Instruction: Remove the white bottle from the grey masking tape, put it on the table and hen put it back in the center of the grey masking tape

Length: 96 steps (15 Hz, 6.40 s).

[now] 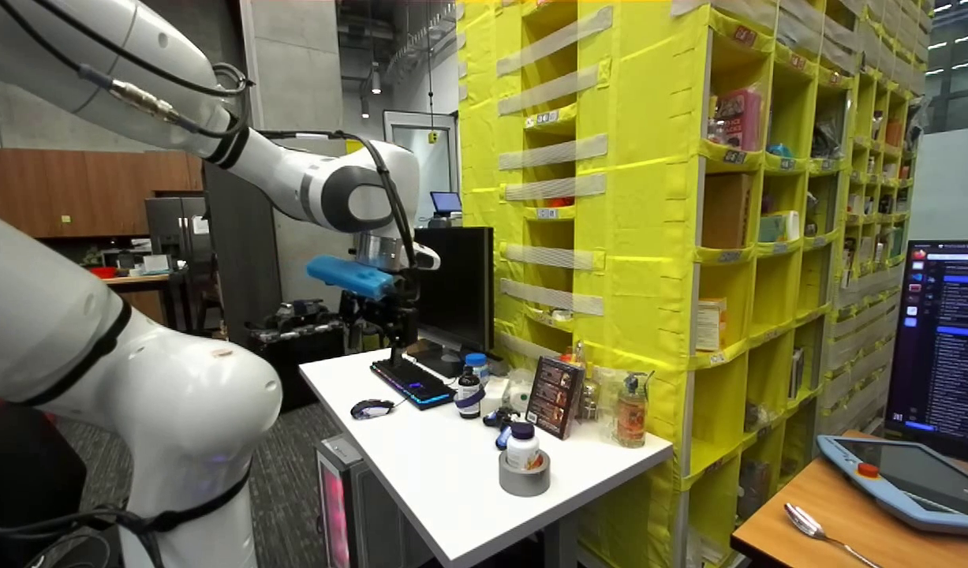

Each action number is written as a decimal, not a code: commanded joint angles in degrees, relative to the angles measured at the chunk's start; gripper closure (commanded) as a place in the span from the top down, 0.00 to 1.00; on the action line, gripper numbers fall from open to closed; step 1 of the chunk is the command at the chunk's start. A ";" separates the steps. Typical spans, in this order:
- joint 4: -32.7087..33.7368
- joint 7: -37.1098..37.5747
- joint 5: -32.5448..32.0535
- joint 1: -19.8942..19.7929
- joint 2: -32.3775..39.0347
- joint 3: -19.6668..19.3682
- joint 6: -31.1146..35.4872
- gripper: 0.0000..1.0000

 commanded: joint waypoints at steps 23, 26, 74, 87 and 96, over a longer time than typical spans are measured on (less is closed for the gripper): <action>30.54 11.74 -5.50 1.41 30.16 10.16 -5.61 1.00; 35.16 11.39 -6.56 0.71 33.28 9.71 -7.44 1.00; 39.25 12.94 -6.60 -6.84 55.86 1.24 0.93 1.00; 36.08 26.06 -17.93 -6.62 56.66 -2.16 4.57 1.00; 35.75 26.58 -17.99 -5.81 59.80 -1.55 17.79 1.00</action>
